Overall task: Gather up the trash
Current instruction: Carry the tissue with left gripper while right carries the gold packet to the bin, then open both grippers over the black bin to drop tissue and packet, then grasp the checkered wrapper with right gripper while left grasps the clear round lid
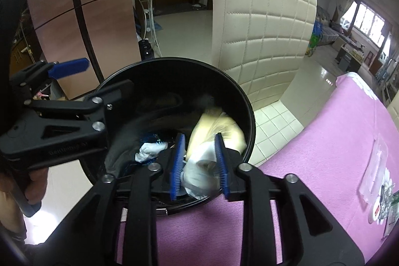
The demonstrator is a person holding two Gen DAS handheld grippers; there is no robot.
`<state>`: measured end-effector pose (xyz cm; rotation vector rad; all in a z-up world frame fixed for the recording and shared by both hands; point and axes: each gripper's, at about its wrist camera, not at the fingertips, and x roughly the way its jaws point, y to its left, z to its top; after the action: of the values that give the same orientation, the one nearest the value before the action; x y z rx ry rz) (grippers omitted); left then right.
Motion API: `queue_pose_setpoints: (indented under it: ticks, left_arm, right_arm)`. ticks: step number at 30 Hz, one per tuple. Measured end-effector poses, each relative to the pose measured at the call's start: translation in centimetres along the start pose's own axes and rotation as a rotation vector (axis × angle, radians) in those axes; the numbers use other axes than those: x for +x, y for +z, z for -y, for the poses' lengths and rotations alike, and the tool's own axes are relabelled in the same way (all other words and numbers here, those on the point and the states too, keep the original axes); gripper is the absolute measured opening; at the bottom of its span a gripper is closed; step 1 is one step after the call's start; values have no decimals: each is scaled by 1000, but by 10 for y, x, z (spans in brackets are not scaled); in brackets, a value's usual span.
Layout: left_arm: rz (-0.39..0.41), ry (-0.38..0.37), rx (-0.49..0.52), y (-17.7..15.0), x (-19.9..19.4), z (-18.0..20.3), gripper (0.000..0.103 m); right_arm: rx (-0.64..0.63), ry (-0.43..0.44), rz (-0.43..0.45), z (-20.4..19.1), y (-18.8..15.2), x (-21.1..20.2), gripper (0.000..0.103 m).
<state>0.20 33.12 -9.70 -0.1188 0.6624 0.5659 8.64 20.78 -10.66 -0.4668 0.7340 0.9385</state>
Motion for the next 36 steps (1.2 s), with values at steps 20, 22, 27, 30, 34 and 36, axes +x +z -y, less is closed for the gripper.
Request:
queue_pose_setpoints:
  ticks: [20, 22, 27, 30, 34, 36]
  left_arm:
    - [88, -268, 194, 10, -31, 132, 85]
    - [95, -305, 234, 10, -35, 162, 85]
    - [85, -402, 340, 5, -43, 237, 85]
    - [74, -450, 390, -2, -53, 278, 85]
    - [67, -519, 416, -11, -66, 315, 85]
    - [64, -543, 435, -17, -72, 334, 85]
  right_arm:
    - [91, -401, 115, 115, -86, -97, 90]
    - [138, -444, 107, 140, -101, -110, 90]
    - [262, -552, 78, 203, -145, -151, 90]
    - [330, -629, 50, 237, -175, -176, 90]
    - [438, -718, 28, 274, -215, -212, 96]
    - [493, -751, 20, 291, -236, -229, 97]
